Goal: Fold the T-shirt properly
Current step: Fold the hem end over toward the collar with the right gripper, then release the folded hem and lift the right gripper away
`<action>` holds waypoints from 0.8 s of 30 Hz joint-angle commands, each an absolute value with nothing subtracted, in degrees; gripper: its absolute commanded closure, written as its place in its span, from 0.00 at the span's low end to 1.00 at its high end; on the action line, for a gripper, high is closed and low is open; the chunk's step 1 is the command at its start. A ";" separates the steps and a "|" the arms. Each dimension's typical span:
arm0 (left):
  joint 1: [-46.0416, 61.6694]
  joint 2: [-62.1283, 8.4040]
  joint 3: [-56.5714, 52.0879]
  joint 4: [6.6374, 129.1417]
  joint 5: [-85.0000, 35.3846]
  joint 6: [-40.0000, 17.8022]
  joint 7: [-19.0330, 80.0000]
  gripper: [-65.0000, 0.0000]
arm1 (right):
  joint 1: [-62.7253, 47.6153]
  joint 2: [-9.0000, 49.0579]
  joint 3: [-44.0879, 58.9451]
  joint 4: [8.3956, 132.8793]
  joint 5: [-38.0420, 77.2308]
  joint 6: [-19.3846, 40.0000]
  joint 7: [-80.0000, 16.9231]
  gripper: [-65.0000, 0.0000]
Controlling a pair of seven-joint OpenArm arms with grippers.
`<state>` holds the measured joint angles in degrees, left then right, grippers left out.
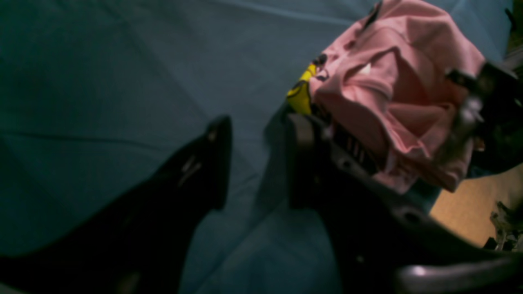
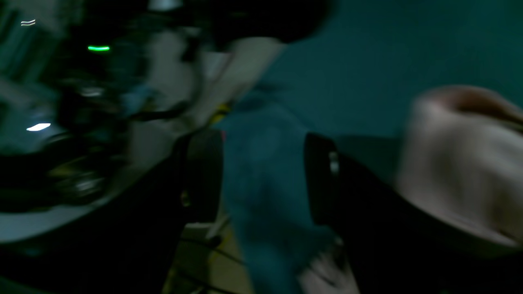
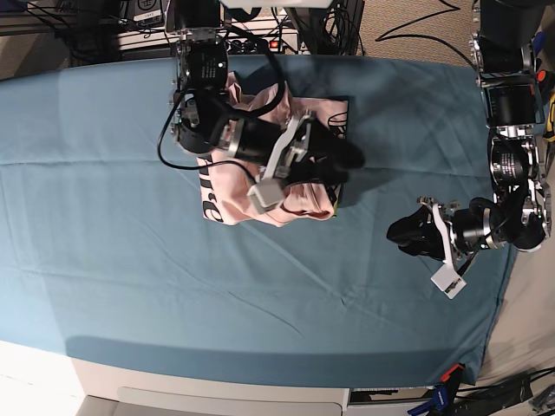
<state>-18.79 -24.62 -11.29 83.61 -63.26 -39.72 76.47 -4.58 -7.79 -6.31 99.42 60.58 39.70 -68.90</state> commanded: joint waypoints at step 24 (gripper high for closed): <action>-17.76 -25.41 -11.55 84.49 -64.71 -40.00 75.37 0.64 | -26.37 -2.85 -4.86 133.43 26.13 35.46 -68.86 0.50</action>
<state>-16.34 -24.62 -11.27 83.61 -63.26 -39.72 76.44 -26.26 -2.90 -4.67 132.40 24.82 35.57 -70.46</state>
